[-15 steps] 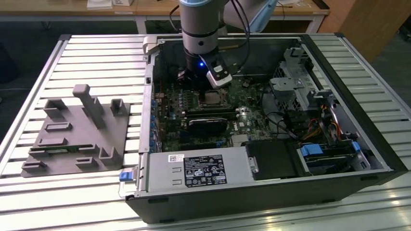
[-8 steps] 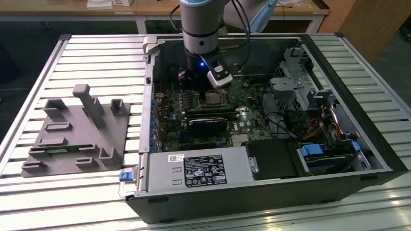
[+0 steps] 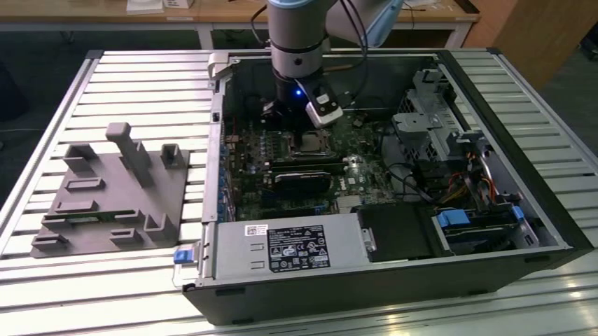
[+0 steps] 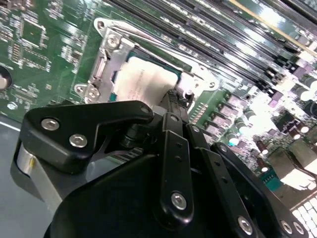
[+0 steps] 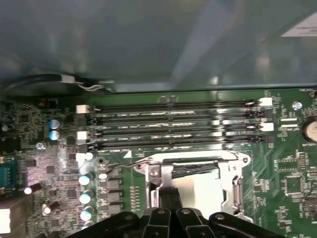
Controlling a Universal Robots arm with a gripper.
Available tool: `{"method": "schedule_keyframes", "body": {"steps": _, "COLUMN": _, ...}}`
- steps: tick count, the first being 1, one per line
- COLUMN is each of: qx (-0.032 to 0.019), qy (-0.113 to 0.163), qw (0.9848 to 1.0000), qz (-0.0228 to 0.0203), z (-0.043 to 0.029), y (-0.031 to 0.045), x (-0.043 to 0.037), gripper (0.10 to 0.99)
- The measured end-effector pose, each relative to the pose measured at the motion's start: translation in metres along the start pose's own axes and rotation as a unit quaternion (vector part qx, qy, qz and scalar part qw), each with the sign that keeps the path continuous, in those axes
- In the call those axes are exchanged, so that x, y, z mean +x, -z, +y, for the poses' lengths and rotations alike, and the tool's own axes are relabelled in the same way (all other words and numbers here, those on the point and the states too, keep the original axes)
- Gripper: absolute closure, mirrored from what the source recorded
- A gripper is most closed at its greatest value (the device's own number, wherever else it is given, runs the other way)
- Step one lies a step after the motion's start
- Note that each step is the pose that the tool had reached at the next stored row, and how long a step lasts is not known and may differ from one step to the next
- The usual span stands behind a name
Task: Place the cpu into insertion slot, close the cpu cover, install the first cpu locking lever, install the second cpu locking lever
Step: 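Close the cpu cover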
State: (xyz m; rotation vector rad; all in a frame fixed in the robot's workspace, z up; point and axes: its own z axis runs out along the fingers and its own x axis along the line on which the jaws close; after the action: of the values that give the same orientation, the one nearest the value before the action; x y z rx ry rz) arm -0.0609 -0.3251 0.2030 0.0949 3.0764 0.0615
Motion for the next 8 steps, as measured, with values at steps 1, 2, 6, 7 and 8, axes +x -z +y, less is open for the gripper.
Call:
{"method": "schedule_keyframes", "body": {"steps": 1, "qx": 0.0001, "qy": 0.000, "qw": 1.0000, "qz": 0.0000, "z": 0.0001, "y": -0.0001, "x": -0.0020, "gripper": 0.980}}
{"method": "schedule_keyframes", "body": {"steps": 2, "qx": 0.0002, "qy": 0.000, "qw": 1.0000, "qz": 0.0000, "z": 0.0002, "y": -0.0002, "x": -0.0037, "gripper": 0.980}}
{"method": "schedule_keyframes", "body": {"steps": 6, "qx": 0.0002, "qy": 0.000, "qw": 1.0000, "qz": 0.0000, "z": 0.0007, "y": -0.0012, "x": -0.0089, "gripper": 0.980}}
{"method": "schedule_keyframes", "body": {"steps": 7, "qx": 0.0002, "qy": 0.000, "qw": 1.0000, "qz": 0.0000, "z": 0.0012, "y": -0.0017, "x": -0.0123, "gripper": 0.980}}
{"method": "schedule_keyframes", "body": {"steps": 8, "qx": 0.0002, "qy": 0.000, "qw": 1.0000, "qz": 0.0000, "z": 0.0014, "y": -0.0019, "x": -0.0140, "gripper": 0.980}}
